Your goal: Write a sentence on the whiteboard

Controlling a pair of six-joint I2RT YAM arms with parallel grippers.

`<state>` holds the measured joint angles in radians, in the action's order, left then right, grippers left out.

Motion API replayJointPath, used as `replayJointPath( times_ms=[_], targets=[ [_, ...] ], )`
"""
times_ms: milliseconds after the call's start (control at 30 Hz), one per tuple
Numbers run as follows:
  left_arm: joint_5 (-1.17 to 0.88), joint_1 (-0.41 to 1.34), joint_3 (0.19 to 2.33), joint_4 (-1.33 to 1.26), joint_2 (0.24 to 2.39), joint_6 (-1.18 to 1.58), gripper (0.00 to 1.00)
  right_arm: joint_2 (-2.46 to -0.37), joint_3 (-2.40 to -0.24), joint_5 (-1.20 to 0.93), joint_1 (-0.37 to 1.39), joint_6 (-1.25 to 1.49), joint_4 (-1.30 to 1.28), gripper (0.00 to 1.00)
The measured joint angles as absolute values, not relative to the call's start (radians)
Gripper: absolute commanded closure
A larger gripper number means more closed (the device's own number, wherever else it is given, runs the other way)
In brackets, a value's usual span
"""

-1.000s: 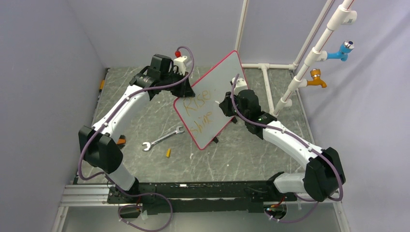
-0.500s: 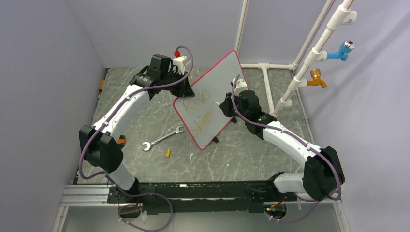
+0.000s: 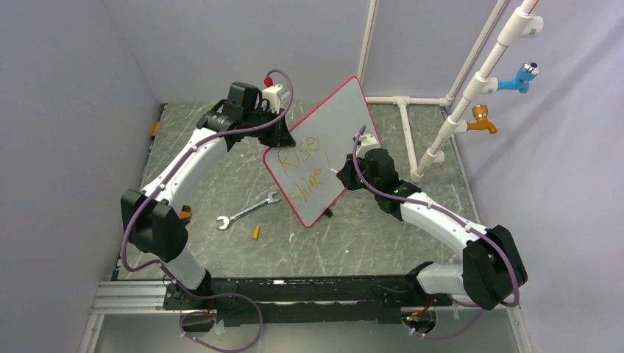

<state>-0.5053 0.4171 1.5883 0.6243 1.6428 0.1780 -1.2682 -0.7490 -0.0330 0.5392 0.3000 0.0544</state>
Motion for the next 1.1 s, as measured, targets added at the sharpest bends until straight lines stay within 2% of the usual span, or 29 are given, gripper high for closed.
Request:
replayJointPath(
  times_ms=[500, 1100],
  targets=[
    [-0.509, 0.418, 1.59, 0.625, 1.643, 0.178, 1.0, -1.262, -0.742, -0.035, 0.539, 0.307, 0.046, 1.0],
    [-0.51, 0.418, 1.592, 0.623, 1.647, 0.178, 1.0, -1.298, -0.849, -0.024, 0.542, 0.298, -0.009, 1.0]
  ],
)
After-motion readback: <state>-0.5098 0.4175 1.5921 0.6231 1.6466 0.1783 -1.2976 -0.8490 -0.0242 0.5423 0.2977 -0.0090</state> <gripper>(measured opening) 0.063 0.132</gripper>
